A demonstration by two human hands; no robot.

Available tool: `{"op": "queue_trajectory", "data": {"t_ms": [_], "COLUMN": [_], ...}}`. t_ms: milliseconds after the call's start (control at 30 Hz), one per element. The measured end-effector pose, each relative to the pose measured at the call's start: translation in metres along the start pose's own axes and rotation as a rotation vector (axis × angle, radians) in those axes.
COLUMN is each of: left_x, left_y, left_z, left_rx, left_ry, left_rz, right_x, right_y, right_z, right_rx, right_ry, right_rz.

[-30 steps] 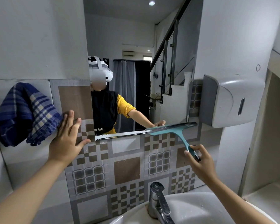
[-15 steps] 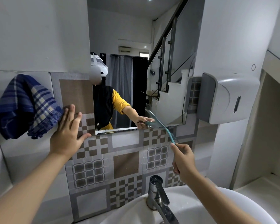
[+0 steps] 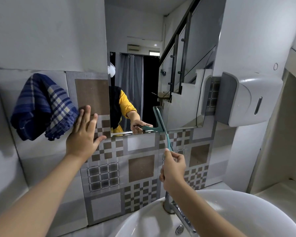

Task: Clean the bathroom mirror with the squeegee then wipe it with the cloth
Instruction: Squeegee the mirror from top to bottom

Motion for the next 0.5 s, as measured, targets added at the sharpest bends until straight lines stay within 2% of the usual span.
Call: {"op": "queue_trajectory", "data": {"t_ms": [500], "left_x": [-0.001], "left_y": [0.001], "left_z": [-0.001], "left_rx": [-0.013], "left_ry": [0.044], "left_rz": [-0.047], "right_x": [0.050], "right_y": [-0.038], "right_z": [-0.041], "right_rx": [-0.135], "right_ry": [0.008], "right_rz": [-0.023]}}
Point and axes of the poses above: each hand's wrist, its own z-axis towards the middle knuckle, its own x-axis out of the palm, y = z × x, the point moved 9 cm from there along z, towards the middle knuckle, and after that the axes turned 10 degrees about x, right-handed, at the moved point
